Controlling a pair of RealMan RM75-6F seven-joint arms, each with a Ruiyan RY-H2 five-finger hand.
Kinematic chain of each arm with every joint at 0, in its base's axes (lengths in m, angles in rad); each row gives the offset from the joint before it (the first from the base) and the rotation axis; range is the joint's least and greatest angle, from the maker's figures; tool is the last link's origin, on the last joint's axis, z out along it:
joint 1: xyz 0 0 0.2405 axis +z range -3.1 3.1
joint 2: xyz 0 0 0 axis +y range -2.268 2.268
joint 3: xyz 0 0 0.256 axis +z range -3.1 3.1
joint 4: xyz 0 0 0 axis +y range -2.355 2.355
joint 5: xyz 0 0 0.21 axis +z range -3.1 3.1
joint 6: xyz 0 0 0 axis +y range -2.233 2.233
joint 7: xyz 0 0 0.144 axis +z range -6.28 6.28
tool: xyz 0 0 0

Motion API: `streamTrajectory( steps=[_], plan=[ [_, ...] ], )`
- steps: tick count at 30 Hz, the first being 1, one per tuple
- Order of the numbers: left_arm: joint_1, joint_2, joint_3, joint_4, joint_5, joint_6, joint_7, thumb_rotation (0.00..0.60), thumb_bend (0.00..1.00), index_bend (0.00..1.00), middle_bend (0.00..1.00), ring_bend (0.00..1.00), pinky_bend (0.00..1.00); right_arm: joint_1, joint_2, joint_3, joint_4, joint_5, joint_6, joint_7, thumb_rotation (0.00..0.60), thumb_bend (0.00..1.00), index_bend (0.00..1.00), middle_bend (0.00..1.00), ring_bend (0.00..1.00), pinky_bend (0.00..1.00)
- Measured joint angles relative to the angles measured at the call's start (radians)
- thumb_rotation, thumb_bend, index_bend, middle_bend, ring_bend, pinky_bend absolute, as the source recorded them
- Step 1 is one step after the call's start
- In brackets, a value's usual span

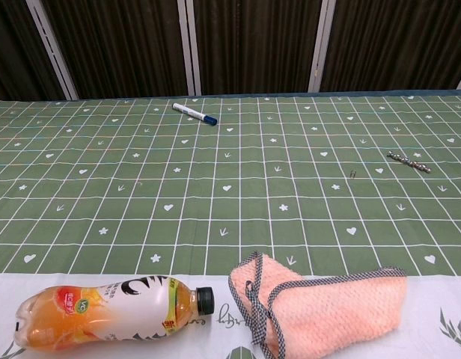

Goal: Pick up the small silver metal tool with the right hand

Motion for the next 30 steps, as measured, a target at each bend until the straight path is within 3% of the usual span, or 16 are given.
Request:
streamTrajectory(
  steps=[3,10,15,22,30],
  plan=[
    [0.0,0.0,-0.002,-0.001,0.0,0.002,-0.007,0.6,0.0,0.0,0.0,0.0,0.0,0.011,-0.004,0.012,-0.012,0.023,-0.024,-0.004,0.6,0.08,0.02,0.0,0.0,0.0],
    [-0.003,-0.004,-0.003,0.001,-0.002,-0.004,-0.014,0.6,0.01,0.0,0.0,0.0,0.0,0.087,-0.046,0.089,-0.046,0.137,-0.114,-0.063,0.6,0.09,0.26,0.02,0.0,0.0],
    [-0.008,-0.007,-0.003,0.005,-0.002,-0.012,-0.016,0.6,0.0,0.0,0.0,0.0,0.0,0.167,-0.127,0.159,-0.012,0.268,-0.191,-0.131,0.6,0.08,0.36,0.08,0.0,0.0],
    [-0.021,-0.013,-0.005,0.012,-0.006,-0.036,-0.023,0.6,0.01,0.0,0.0,0.0,0.0,0.311,-0.312,0.258,0.181,0.487,-0.306,-0.244,0.6,0.14,0.43,0.11,0.0,0.0],
    [-0.03,-0.013,-0.008,0.017,-0.012,-0.047,-0.044,0.6,0.0,0.0,0.0,0.0,0.0,0.419,-0.479,0.31,0.42,0.612,-0.382,-0.304,0.6,0.17,0.45,0.12,0.0,0.0]
  ],
)
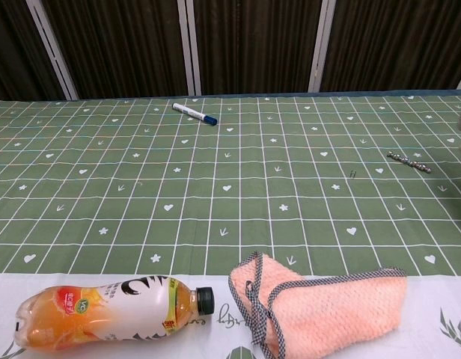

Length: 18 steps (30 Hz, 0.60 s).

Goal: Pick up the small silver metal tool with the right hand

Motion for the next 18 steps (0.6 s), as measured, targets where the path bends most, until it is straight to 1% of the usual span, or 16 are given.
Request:
streamTrajectory(
  steps=[4,7,13,18],
  plan=[
    [-0.003,0.001,0.0,-0.001,-0.008,-0.008,-0.006,0.6,0.01,0.0,0.0,0.0,0.0,0.041,-0.074,0.014,0.124,0.04,-0.039,-0.009,0.6,0.17,0.45,0.12,0.0,0.0],
    [-0.003,0.003,0.0,-0.002,-0.011,-0.008,-0.009,0.6,0.0,0.0,0.0,0.0,0.0,0.061,-0.119,0.02,0.197,0.065,-0.07,-0.008,0.6,0.17,0.45,0.12,0.0,0.0],
    [-0.002,0.004,-0.002,-0.003,-0.02,-0.011,-0.005,0.6,0.0,0.0,0.0,0.0,0.0,0.094,-0.194,0.032,0.313,0.1,-0.118,0.002,0.6,0.17,0.46,0.12,0.0,0.0],
    [-0.001,0.004,-0.002,-0.002,-0.028,-0.014,-0.002,0.6,0.0,0.0,0.0,0.0,0.0,0.121,-0.247,0.042,0.4,0.107,-0.147,0.016,0.6,0.17,0.48,0.13,0.0,0.0]
  ],
)
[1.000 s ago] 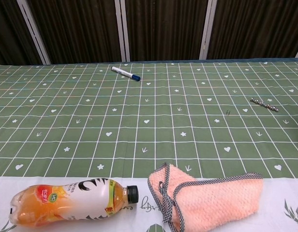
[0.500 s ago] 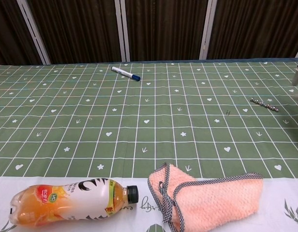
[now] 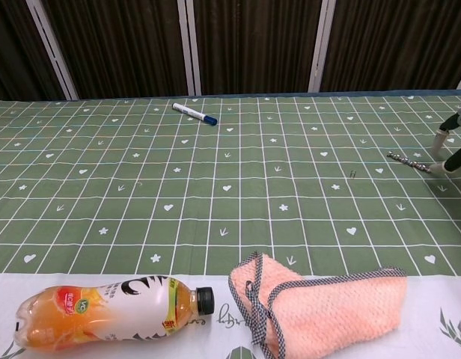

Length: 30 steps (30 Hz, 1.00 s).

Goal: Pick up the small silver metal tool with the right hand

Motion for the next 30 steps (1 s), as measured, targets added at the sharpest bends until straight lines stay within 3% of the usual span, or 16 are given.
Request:
streamTrajectory(
  steps=[16,30],
  plan=[
    [0.003,0.004,-0.001,0.0,-0.012,-0.004,-0.001,0.6,0.0,0.0,0.0,0.0,0.0,0.048,-0.092,0.028,0.196,-0.015,-0.078,0.056,0.6,0.17,0.48,0.13,0.0,0.0],
    [0.0,0.002,-0.002,-0.004,-0.019,-0.014,0.004,0.6,0.0,0.0,0.0,0.0,0.0,0.06,-0.119,0.046,0.262,-0.032,-0.112,0.084,0.6,0.17,0.48,0.13,0.0,0.0]
  ],
)
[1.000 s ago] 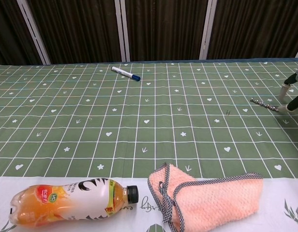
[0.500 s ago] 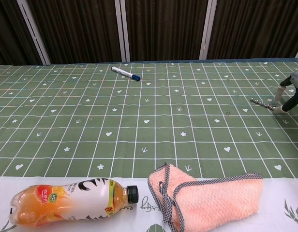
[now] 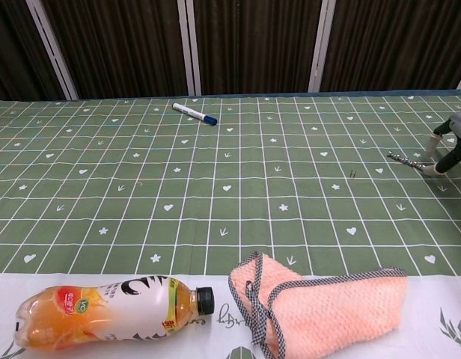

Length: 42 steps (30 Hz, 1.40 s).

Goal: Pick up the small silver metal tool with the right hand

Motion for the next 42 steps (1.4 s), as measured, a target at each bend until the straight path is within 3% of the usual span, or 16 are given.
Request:
streamTrajectory(
  steps=[21,42],
  plan=[
    [-0.001,0.004,-0.001,-0.005,-0.008,-0.008,-0.006,0.6,0.01,0.0,0.0,0.0,0.0,0.013,-0.03,0.017,0.062,-0.02,-0.04,0.01,0.6,0.2,0.48,0.13,0.0,0.0],
    [-0.001,0.008,0.0,-0.012,-0.012,-0.012,-0.014,0.6,0.01,0.0,0.0,0.0,0.0,0.013,-0.045,0.031,0.078,-0.024,-0.055,-0.001,0.6,0.31,0.55,0.16,0.0,0.0]
  ],
)
